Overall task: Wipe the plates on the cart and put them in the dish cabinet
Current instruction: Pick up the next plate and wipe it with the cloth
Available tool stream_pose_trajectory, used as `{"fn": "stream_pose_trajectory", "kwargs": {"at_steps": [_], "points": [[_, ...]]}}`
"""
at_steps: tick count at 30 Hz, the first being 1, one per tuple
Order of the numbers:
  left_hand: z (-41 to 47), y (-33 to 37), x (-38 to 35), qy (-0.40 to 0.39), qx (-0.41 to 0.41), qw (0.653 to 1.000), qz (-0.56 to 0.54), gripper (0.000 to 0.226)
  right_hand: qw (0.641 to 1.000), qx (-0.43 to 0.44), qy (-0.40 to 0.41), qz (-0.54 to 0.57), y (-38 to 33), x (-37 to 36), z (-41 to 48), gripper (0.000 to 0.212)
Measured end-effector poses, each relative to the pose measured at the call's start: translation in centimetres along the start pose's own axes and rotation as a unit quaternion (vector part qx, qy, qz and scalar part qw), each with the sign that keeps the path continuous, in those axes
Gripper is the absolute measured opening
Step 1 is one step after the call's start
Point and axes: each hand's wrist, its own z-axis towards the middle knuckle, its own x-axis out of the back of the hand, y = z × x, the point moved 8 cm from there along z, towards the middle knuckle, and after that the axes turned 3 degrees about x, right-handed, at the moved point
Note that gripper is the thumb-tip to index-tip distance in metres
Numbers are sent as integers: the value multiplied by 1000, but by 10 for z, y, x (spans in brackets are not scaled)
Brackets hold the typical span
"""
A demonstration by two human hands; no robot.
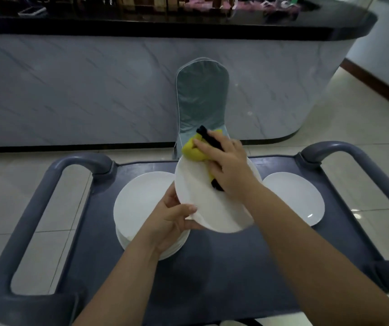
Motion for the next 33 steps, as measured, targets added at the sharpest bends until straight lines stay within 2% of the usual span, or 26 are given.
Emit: {"fn": "stream_pose_trajectory", "kwargs": {"at_steps": [4,9,12,15,18,21,23,26,29,31,33], "points": [[4,12,6,28,-25,999,-16,61,998,-37,5,-56,33,18,-38,46],[6,-4,-2,-18,1,1000,-6,62,996,39,-67,34,-32,-1,-85,46],[5,-12,-13,-44,3,999,14,63,999,-20,-42,27,-14,1,-58,47],[5,-4,-14,-21,-10,1000,16,60,998,-68,-6,-10,22,16,-51,46],[8,2,-10,-12,-23,1000,-9,62,998,-65,12,-20,22,27,-81,50],[10,-9,-20,-20,-16,1000,-3,61,996,-54,-9,64,-17,10,-100,53],[10,-20,-28,-23,-5,1000,20,61,996,-47,-10,75,-26,4,-82,53],[7,-27,-33,-31,-2,999,26,64,997,-63,25,45,9,10,-46,58],[4,-13,-20,-3,-11,1000,1,63,993,-113,27,-22,53,21,-49,58],[3,-3,-10,6,-21,1000,-15,64,994,-98,15,-43,47,19,-73,54],[4,-2,-5,6,-18,999,-29,65,998,-53,-30,16,13,5,-93,55]]}}
